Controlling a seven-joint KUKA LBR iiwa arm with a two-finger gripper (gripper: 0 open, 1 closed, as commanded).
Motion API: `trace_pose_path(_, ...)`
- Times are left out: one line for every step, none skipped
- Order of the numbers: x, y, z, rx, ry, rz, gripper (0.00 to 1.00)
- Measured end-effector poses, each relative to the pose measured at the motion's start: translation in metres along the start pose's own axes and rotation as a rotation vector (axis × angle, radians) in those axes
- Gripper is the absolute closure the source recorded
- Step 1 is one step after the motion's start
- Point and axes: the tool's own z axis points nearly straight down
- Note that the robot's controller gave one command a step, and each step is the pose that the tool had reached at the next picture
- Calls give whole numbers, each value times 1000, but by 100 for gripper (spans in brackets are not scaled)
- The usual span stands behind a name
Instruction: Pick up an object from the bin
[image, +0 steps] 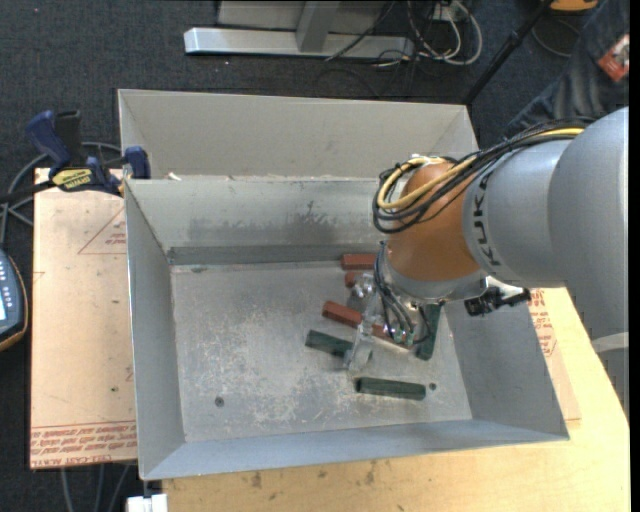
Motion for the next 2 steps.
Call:
trace_pose_path(-3, 0, -6, -1, -6, 0, 100)
trace_pose_path(3, -32, -142, -1, -13, 77, 100)
